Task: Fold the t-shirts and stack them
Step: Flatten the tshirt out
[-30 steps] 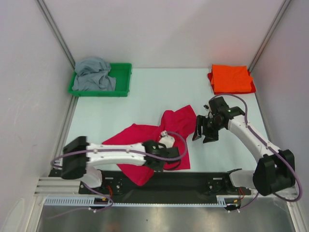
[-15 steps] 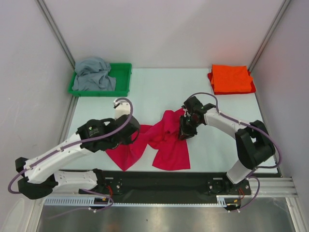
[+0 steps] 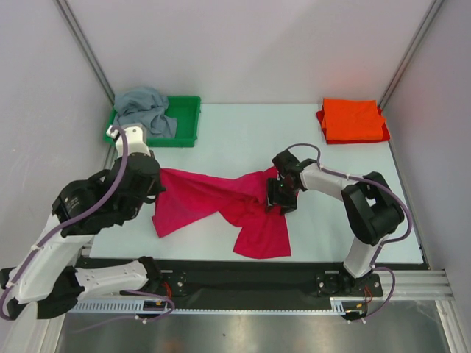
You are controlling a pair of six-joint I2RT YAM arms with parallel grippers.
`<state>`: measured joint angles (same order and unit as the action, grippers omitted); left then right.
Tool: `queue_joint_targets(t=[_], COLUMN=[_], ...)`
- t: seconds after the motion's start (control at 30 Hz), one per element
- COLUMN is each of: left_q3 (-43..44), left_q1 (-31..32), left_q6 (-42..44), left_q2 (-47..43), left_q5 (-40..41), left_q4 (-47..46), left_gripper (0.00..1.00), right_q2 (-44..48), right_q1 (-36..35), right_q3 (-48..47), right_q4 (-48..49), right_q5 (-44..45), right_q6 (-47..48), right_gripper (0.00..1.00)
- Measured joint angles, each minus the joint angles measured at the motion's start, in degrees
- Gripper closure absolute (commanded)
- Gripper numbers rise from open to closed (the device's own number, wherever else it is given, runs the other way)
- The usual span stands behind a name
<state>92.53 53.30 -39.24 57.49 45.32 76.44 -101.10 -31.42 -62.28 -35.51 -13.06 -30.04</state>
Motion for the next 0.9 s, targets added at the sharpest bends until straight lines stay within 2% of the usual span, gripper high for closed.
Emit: queue_joint_targets(t=[0.2,0.27,0.3,0.33,0.4,0.47,0.5,0.67,0.9], left_q3=[0.8,1.1,1.2,1.4,1.9,2.9,3.4,8.3,10.8], left_q1=[-0.9,-1.3,-1.4,-1.5,-1.7,-1.9,-2.0,-2.4,-2.7], left_q6=[4.7,5.9,6.4,6.8,7.5,8.2,8.3,10.1,16.1], left_q2=[0.7,1.1,1.2,1.2,1.2,1.3,1.3,1.4,0.7], left_q5=[1.3,1.4,1.5,1.6,2.0,2.6,2.8,4.9,7.7], left_q4=[-0.2,-0.5,-0.5,-0.6,-0.7,-0.6,-0.6,-1.0,-9.6], left_gripper=[0.99,1.0,1.0,1.0,1.0,1.0,1.0,0.99,1.0], right_q2=[0.0,0.1,0.2,0.2,0.2,0.4,0.8,7.1,22.7], right_q1=[0.1,0.2,0.2,0.2,0.2,0.5,0.6,1.2,6.8], right_q3=[0.0,0.2,0.2,0.2,0.2,0.2,0.2,-2.6,-20.0], right_q4=[-0.2,-0.2,-0.2,-0.3,-0.5,-1.0,-1.6,-9.6,-22.9], right_q5=[2.3,3.0,3.6,4.1,5.8,7.4,8.2,12.4,17.5], right_q6=[-0.6,-0.8,-0.9,-1.0,-0.8,-0.5,-0.3,0.0,-0.9], right_gripper=[0.46,0.52,0.57,0.7,0.8,0.97,1.0,1.0,1.0])
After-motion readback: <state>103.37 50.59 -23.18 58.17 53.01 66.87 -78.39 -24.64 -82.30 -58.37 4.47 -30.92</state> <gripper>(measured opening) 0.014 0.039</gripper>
